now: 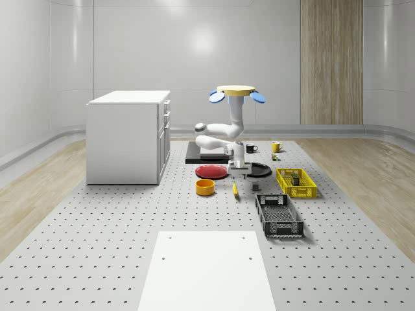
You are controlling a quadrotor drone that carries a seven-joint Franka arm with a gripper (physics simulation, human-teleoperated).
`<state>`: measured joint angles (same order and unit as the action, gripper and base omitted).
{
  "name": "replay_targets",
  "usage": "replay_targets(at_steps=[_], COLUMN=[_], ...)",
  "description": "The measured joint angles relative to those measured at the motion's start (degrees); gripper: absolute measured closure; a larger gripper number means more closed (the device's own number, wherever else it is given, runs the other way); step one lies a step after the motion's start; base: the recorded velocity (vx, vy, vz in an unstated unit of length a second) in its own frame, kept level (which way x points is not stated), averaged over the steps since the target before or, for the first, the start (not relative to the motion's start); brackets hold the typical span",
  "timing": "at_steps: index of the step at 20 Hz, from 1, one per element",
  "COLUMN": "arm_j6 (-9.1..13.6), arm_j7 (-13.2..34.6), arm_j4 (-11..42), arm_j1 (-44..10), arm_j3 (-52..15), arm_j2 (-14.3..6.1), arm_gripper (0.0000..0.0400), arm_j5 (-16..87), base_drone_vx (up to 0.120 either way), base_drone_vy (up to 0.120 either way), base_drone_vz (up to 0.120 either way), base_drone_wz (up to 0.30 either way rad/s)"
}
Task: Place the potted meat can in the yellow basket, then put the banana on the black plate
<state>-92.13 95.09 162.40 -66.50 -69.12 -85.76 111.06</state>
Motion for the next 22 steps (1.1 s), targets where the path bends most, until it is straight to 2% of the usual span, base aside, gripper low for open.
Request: replay_targets(at_steps=[4,6,12,15,22], arm_j6=[0.0,0.0,0.0,-0.1,-0.8], arm_j7=[0.0,0.0,0.0,0.0,0.0], arm_j4=[0.0,0.0,0.0,0.0,-0.6], arm_j1=[0.0,0.0,0.0,0.0,-0.3], arm_j3=[0.0,0.0,0.0,0.0,1.7], arm_j2=[0.0,0.0,-0.1,-0.1,-0.1], arm_gripper=[0.0000,0.0000,0.0000,0.0000,0.0000], arm_j5=[0.0,0.0,0.0,0.0,1.5], base_drone_vx=[0.100,0.000,0.000,0.000,0.000], base_drone_vy=[-0.030,-0.120,0.000,-0.027,-0.017], base_drone_vz=[0.000,0.000,-0.007,-0.120,0.000], base_drone_wz=[0.000,0.000,0.000,0.000,0.000])
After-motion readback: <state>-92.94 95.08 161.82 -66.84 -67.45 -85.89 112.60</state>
